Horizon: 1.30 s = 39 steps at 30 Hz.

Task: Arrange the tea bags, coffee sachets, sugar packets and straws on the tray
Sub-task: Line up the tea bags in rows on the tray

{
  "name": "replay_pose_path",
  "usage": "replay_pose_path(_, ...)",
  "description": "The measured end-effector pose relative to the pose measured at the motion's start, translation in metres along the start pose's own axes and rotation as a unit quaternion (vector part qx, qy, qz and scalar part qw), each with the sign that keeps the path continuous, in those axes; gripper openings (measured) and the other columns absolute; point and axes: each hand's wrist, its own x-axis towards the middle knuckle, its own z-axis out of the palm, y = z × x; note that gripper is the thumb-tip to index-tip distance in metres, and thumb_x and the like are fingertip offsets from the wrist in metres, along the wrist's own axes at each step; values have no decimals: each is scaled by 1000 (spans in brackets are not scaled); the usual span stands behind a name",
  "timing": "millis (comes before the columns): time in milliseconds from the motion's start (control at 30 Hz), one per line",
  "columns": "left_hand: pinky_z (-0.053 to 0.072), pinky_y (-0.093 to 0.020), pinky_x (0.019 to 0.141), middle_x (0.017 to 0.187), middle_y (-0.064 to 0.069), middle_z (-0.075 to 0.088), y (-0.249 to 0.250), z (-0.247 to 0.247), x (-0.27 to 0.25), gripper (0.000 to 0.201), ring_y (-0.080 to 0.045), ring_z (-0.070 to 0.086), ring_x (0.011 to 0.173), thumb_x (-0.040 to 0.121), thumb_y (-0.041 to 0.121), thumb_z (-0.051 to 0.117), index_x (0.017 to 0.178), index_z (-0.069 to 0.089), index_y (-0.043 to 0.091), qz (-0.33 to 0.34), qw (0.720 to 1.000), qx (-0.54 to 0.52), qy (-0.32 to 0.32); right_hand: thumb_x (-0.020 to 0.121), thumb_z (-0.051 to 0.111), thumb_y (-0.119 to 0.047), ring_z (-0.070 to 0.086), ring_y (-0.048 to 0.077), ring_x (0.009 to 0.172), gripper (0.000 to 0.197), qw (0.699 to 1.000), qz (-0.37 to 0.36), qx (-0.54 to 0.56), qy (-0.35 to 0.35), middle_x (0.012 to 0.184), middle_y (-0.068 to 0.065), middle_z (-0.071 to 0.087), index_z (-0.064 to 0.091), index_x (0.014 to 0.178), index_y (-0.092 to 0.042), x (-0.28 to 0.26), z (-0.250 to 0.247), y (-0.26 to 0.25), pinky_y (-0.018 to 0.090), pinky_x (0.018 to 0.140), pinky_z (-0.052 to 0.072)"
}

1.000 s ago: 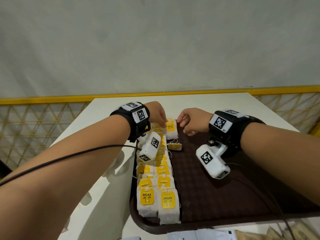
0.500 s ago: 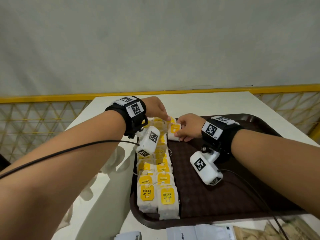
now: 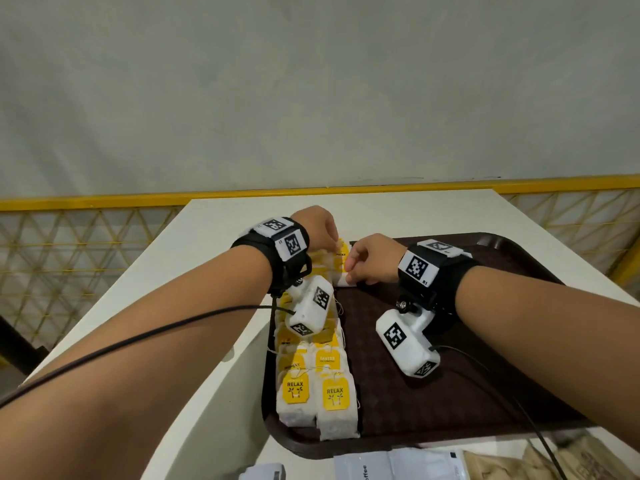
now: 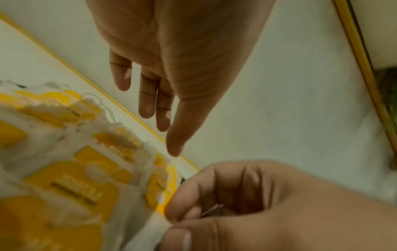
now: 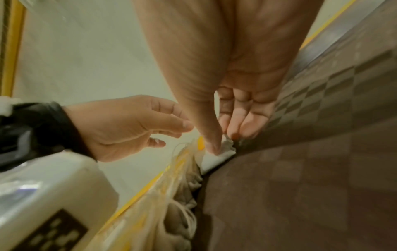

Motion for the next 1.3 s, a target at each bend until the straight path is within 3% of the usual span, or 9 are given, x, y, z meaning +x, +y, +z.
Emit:
replay_pose_path(133,42,-29,92,124,-12,60,-16,-14,-10,28,-25,55,115,92,10,57,118,63,3,-88,981,-159,63,83,61,3,65,23,85,14,992,29,85,89,91,11,66,69,89,-7,2,-4,-1,36,81,57)
replay_pose_path(233,39,-35,98,134,-19,52,-18,-11,-23,38,-32,49,124,98,17,48,130,51,-3,-154,956,-245,57,84,53,3,60,37,104,28,995,45,51,67,109,22,63,64,110,4,4,-2,-5,47,96,49)
replay_pose_path(433,38,-36,98,140,-21,46,-11,8,-40,38,-31,50,119,103,38,30,120,49,9,-195,927,-319,12,87,51,-6,48,24,86,35,996,79,-49,6,96,11,51,56,121,3,5,6,-19,33,79,44)
replay_pose_path(567,30,-39,111,146,-20,38,-13,9,-41,58,-34,38,134,103,41,26,140,36,-2,-215,920,-328,13,90,49,-6,45,21,90,40,995,75,-69,-2,100,9,48,52,129,0,10,9,-21,26,77,37)
replay_pose_path(833,25,-38,111,149,-19,33,-16,0,-40,59,-32,34,137,103,42,25,144,31,0,-223,927,-302,11,90,47,-7,45,21,89,13,993,65,-94,5,100,9,49,48,99,-15,16,2,-21,27,77,37)
replay_pose_path(1033,26,-38,112,152,-16,30,-18,-4,-41,59,-31,32,138,102,43,28,146,28,3,-224,927,-301,7,86,51,2,58,40,101,24,996,56,-63,22,106,29,60,58,105,15,10,-3,-17,33,80,47)
replay_pose_path(1100,26,-38,111,152,-15,31,-18,-5,-41,58,-30,32,138,102,42,30,146,29,4,-222,927,-302,3,82,66,-3,63,38,98,28,997,58,-26,40,101,24,65,63,107,9,3,-4,-14,45,89,53)
replay_pose_path(1200,27,-37,109,150,-16,34,-18,-6,-41,57,-31,34,137,102,41,31,143,32,1,-220,932,-288,-1,72,82,-19,61,22,82,32,997,63,-46,-2,83,2,59,57,90,-14,-5,-4,-11,39,83,54)
replay_pose_path(1300,26,-37,109,150,-17,33,-15,-5,-40,58,-32,33,137,102,41,30,143,31,-1,-217,937,-273,-9,68,85,-18,59,22,83,41,994,57,-95,0,85,3,57,45,78,-21,-6,0,-9,39,83,53)
